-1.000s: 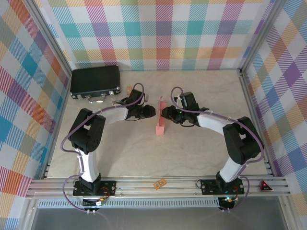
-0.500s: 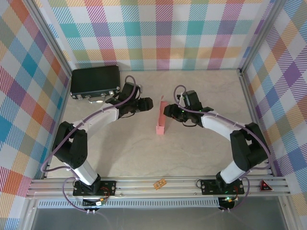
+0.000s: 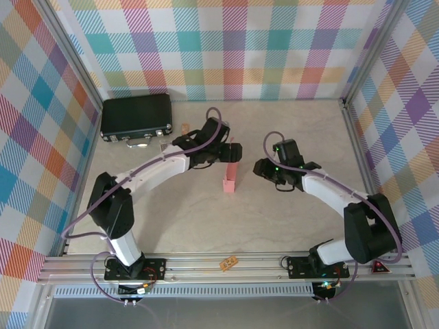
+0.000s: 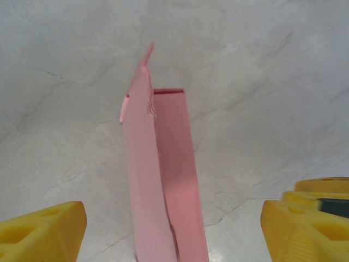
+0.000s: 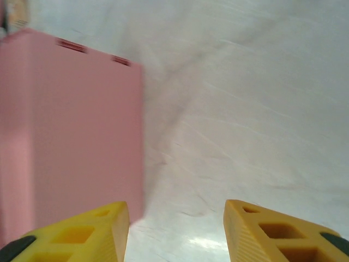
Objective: Fold the paper box
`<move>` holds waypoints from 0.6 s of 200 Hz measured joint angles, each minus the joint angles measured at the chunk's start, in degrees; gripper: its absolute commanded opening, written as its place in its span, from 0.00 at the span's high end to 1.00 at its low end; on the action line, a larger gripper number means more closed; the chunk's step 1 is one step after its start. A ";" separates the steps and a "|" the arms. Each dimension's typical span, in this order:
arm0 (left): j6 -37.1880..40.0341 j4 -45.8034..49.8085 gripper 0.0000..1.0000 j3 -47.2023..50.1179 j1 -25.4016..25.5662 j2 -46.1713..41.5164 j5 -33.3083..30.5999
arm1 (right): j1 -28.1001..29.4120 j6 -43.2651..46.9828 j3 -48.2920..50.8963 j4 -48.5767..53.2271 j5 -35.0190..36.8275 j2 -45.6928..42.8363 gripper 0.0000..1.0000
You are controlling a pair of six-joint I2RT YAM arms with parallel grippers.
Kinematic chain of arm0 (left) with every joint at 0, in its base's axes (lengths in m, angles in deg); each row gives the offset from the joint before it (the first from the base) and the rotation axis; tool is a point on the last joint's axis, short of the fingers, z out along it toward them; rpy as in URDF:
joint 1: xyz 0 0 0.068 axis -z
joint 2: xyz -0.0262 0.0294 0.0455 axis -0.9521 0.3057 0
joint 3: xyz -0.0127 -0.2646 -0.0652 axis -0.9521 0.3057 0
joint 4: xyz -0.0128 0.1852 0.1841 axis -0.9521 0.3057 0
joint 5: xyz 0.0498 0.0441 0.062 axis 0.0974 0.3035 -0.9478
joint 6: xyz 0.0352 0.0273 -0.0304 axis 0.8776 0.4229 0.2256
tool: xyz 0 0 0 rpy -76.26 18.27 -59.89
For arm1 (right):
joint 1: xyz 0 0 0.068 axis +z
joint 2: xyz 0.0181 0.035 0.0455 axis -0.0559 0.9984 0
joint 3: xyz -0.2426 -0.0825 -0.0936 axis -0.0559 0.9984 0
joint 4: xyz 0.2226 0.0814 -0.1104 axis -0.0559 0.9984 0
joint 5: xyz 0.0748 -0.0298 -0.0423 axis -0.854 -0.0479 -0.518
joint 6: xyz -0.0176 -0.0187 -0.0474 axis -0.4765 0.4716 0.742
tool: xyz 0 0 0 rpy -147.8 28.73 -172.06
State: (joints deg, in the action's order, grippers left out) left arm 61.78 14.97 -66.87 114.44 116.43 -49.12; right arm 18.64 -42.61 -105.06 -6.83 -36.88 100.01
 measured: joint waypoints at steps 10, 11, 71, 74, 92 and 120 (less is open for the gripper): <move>0.31 1.27 0.18 -1.20 0.52 2.27 -0.66 | -0.66 -0.02 1.14 0.37 0.20 -1.03 0.50; 0.33 1.40 0.18 -1.29 0.57 2.45 -0.70 | -0.74 -0.02 1.27 0.39 0.24 -1.18 0.50; 3.76 7.08 0.32 -6.32 2.12 11.52 -3.74 | -1.92 -0.04 3.45 0.83 0.39 -3.58 0.49; 4.07 7.21 0.33 -6.38 2.14 11.61 -3.87 | -1.97 -0.07 3.52 0.87 0.42 -3.61 0.49; 5.79 7.93 0.40 -6.54 2.25 11.65 -4.09 | -2.03 -0.07 3.69 0.96 0.42 -3.72 0.49; 10.34 8.02 0.43 -6.56 2.25 11.65 -4.07 | -2.08 -0.04 3.72 1.03 0.42 -3.78 0.49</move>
State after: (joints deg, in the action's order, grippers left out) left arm 72.12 23.00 -73.43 116.69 128.08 -53.19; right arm 16.56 -42.66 -101.35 -5.80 -36.47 96.22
